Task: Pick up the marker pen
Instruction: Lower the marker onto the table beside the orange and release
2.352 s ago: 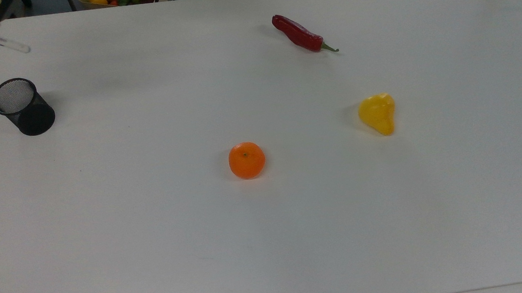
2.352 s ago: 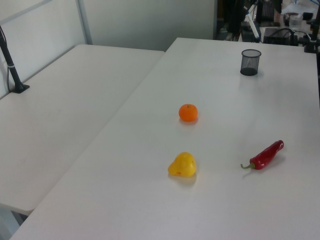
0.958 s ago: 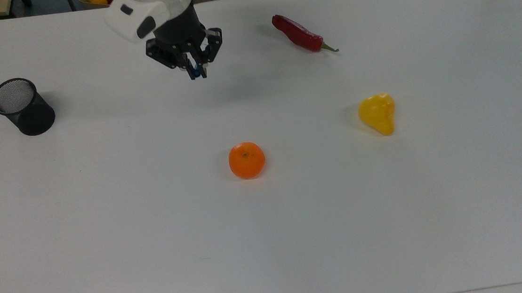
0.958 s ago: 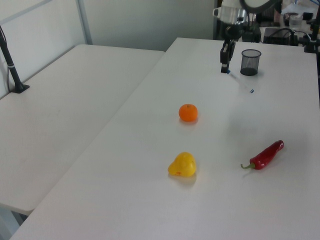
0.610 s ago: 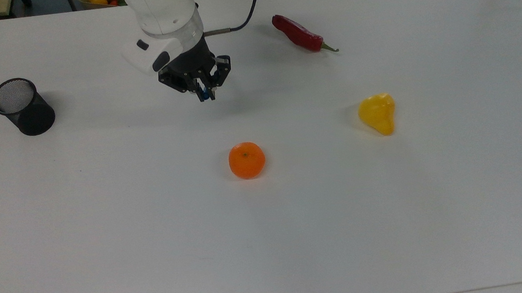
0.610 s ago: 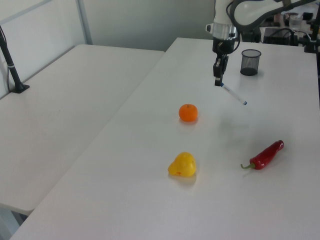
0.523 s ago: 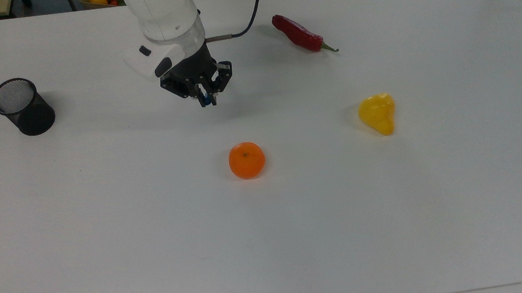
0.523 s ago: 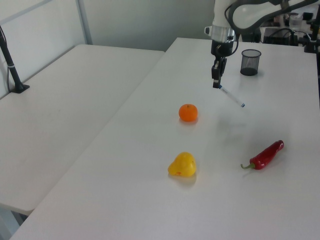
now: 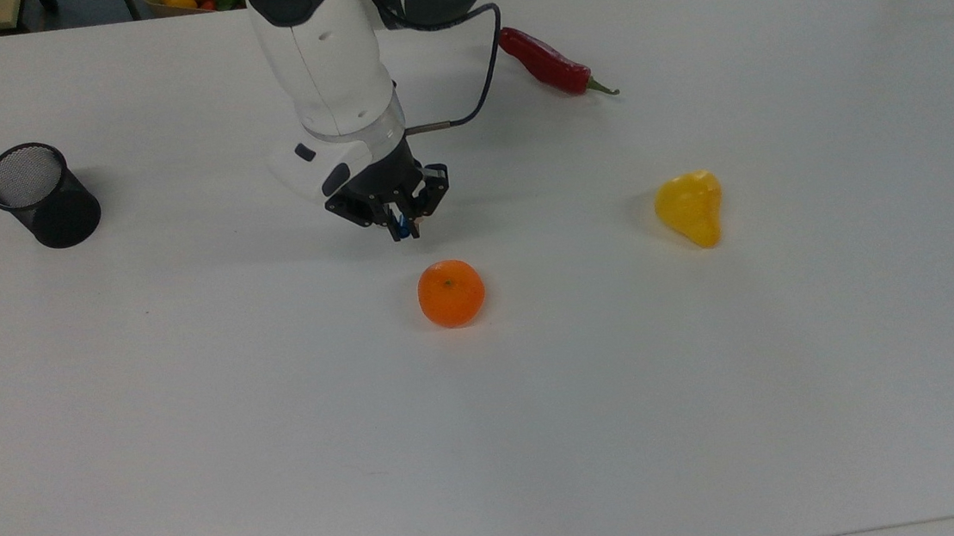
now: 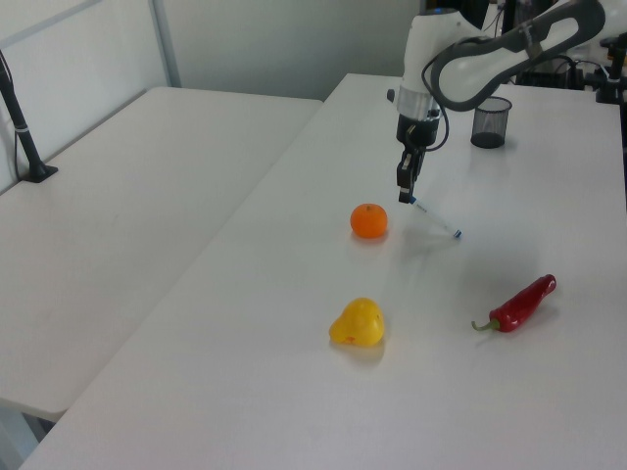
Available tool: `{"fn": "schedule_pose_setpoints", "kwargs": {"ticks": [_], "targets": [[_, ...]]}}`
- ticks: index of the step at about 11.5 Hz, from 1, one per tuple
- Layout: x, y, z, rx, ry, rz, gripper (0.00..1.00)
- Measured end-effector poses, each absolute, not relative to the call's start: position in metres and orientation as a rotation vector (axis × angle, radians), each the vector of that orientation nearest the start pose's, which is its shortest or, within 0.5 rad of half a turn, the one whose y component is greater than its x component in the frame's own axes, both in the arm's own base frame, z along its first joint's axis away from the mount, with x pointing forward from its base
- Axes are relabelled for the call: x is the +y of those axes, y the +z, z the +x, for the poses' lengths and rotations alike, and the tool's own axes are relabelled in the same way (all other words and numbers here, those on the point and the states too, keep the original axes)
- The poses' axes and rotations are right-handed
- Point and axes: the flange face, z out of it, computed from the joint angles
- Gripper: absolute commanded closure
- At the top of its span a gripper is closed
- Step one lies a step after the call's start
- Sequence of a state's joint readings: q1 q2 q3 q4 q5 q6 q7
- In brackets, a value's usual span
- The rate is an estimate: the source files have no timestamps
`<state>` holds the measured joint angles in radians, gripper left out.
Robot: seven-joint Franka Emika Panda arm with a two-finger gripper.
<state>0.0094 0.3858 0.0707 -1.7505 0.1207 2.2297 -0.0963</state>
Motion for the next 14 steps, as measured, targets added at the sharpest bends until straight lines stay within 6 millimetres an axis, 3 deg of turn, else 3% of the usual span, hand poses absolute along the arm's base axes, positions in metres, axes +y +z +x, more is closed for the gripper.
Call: {"fn": "schedule_pose_setpoints", "kwargs": {"ticks": [2,3,5,6,7,8,12,14], "targets": [[0.061,0.35,0.661,-0.168,-0.139,-3.008,0.88],[0.065,0.347,0.661,-0.174,-0.14,-3.008,0.72],[0.071,0.338,0.662,-0.185,-0.144,-3.006,0.51],[0.071,0.334,0.662,-0.184,-0.143,-3.006,0.34],[0.071,0.33,0.662,-0.183,-0.141,-3.007,0.1],[0.071,0.329,0.662,-0.183,-0.139,-3.007,0.0],[0.069,0.337,0.663,-0.18,-0.154,-3.006,0.0],[0.066,0.362,0.656,-0.185,-0.101,-3.007,0.0]]}}
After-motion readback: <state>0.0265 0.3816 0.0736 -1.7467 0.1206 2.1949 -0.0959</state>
